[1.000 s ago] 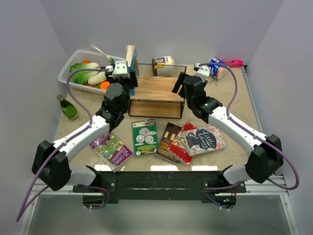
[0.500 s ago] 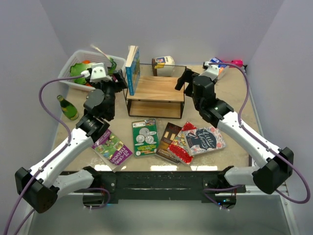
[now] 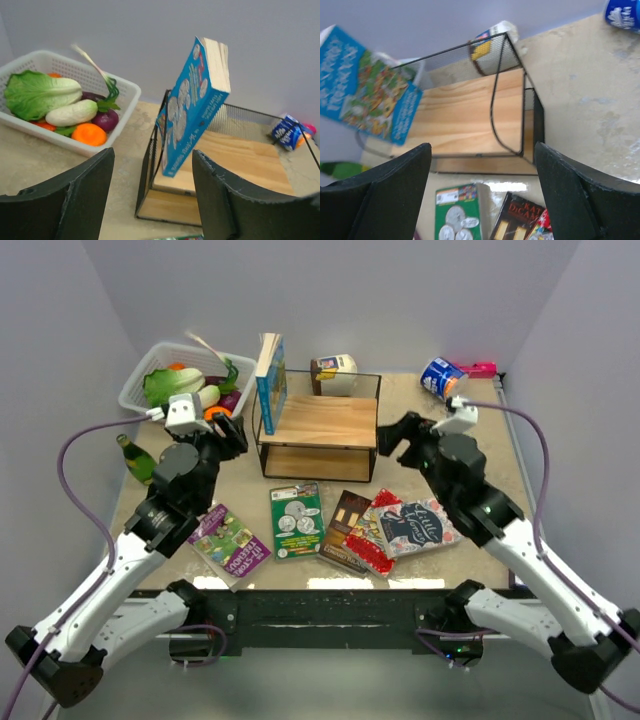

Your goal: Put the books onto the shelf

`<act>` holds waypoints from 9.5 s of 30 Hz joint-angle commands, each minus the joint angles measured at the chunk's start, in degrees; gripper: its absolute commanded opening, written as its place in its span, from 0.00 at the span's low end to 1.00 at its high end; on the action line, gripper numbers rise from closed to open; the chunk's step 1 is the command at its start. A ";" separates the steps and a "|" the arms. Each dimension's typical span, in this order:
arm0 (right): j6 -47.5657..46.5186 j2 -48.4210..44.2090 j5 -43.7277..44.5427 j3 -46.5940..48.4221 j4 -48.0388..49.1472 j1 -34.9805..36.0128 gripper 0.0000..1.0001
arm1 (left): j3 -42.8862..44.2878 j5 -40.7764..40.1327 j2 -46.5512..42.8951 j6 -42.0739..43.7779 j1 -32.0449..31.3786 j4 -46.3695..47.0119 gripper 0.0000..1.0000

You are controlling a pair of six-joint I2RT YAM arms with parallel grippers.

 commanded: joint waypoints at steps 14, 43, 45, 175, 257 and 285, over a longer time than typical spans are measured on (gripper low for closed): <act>10.72 -7.80 -16.18 -30.72 7.40 11.01 0.88 | -33.47 40.64 -5.77 -36.17 -5.20 2.02 0.63; 21.02 -3.01 -8.75 -37.05 5.34 10.83 0.91 | -27.50 54.62 32.98 -38.81 -13.55 22.90 0.67; 20.58 0.53 -10.85 -37.94 9.91 10.92 0.90 | -27.59 55.76 34.39 -39.42 -13.81 24.74 0.66; -3.06 24.63 16.04 9.88 9.50 0.99 0.71 | -17.48 -10.06 42.13 22.10 -14.87 83.55 0.00; 0.89 21.99 8.92 2.58 11.26 1.08 0.00 | -15.19 -19.03 41.44 28.25 -14.87 87.06 0.54; 1.42 22.52 7.69 2.84 11.08 0.99 0.00 | -14.67 2.76 18.66 0.74 -21.19 42.06 0.00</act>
